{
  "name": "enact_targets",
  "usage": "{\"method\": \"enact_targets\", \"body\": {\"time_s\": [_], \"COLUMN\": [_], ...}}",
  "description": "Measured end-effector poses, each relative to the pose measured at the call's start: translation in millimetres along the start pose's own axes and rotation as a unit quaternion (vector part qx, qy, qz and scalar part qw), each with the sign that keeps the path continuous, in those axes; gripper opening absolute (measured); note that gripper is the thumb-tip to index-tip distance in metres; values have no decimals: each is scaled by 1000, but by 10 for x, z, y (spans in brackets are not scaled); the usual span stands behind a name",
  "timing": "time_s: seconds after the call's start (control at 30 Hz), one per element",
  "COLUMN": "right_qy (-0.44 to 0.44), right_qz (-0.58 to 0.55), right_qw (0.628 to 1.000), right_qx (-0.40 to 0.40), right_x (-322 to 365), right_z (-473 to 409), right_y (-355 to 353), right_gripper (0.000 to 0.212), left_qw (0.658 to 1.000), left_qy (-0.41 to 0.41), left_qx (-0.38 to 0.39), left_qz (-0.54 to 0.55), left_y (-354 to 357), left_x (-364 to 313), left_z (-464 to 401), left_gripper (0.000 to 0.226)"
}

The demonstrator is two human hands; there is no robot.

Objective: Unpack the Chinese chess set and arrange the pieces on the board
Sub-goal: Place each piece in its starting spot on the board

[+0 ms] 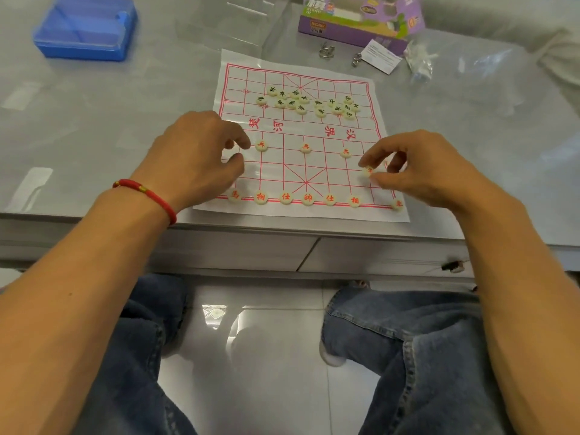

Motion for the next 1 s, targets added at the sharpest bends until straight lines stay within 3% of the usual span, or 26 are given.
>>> {"method": "enact_targets", "body": {"time_s": [0.6, 0.8, 1.0], "right_qy": [-20, -13, 3], "right_qz": [75, 102, 97], "right_qw": [995, 993, 993], "right_qx": [61, 61, 72], "right_x": [-37, -45, -40], "right_z": [341, 315, 289], "right_y": [105, 107, 123], "right_gripper": [38, 22, 22], "left_qw": [998, 999, 999], "left_qy": [17, 8, 0], "left_qx": [-44, -35, -28], "left_qz": [33, 31, 28], "left_y": [23, 37, 41], "left_x": [-137, -125, -126], "left_z": [22, 7, 6], "left_gripper": [27, 28, 28]}}
Point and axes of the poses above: each hand's wrist, its own z-axis away from the middle knuckle, its own y-axis out of the palm, x = y × z, the point moved 6 cm from there along -z, towards the middle knuckle, and after that the axes turned 13 degrees about -y, right-handed, at the moved point
